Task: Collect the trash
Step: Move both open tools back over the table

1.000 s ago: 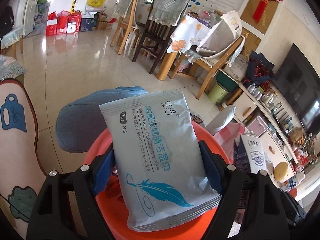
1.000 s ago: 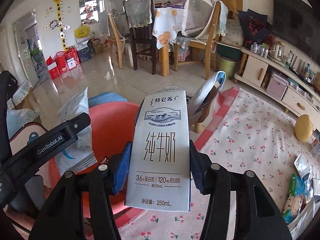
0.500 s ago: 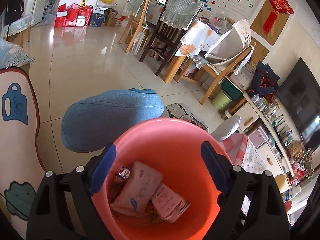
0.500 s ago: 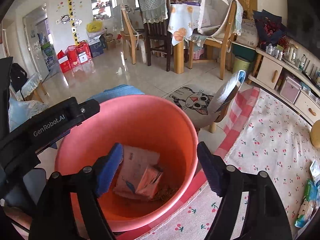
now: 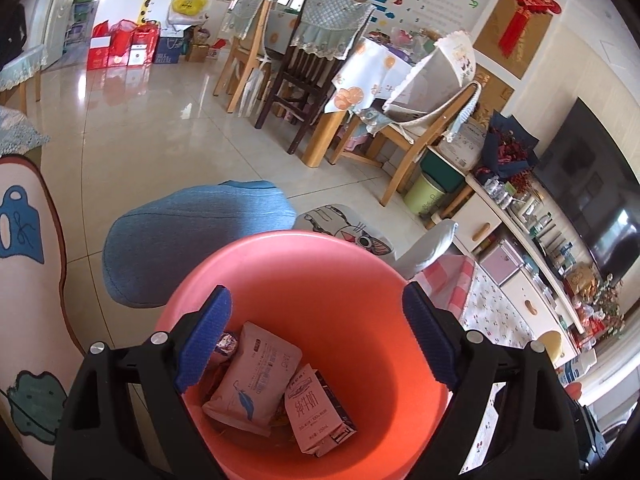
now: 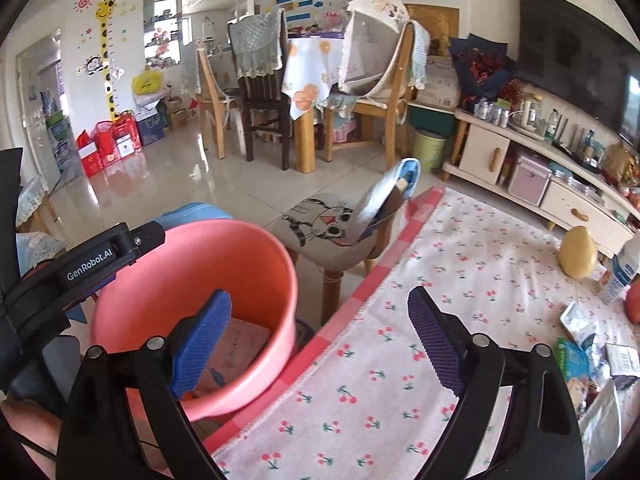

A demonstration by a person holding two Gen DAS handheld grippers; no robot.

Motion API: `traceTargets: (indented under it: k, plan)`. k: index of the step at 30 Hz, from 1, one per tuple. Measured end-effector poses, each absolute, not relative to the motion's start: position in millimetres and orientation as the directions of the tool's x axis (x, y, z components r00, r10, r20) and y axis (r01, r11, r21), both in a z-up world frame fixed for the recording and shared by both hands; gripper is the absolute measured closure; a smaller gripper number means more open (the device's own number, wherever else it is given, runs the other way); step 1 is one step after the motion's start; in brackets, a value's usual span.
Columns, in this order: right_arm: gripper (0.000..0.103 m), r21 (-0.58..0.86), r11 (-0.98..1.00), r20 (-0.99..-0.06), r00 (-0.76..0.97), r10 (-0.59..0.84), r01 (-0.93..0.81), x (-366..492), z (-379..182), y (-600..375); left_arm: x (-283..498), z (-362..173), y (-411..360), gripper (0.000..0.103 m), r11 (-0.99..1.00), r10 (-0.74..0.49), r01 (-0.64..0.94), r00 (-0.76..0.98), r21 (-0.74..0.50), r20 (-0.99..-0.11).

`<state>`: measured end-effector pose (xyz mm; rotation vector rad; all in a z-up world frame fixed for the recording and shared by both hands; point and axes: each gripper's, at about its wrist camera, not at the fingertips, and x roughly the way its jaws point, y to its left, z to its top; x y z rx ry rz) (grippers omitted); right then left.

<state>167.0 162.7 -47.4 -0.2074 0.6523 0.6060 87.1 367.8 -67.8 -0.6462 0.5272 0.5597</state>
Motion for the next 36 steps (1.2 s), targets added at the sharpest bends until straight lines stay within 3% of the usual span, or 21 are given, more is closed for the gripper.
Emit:
traceTargets:
  k: [17,36]
  plan:
    - [0.014,0.012,0.912,-0.565,0.75,0.344,-0.41,158,-29,39,102,-37,281,0.015,0.827,0.311,-0.511,0.763,-0.234,-0.566]
    - [0.013,0.071,0.965,-0.531,0.809,0.251,-0.252,132,-26,-99,106,-27,163,0.012,0.95,0.221,-0.305,0.798,-0.06,-0.56]
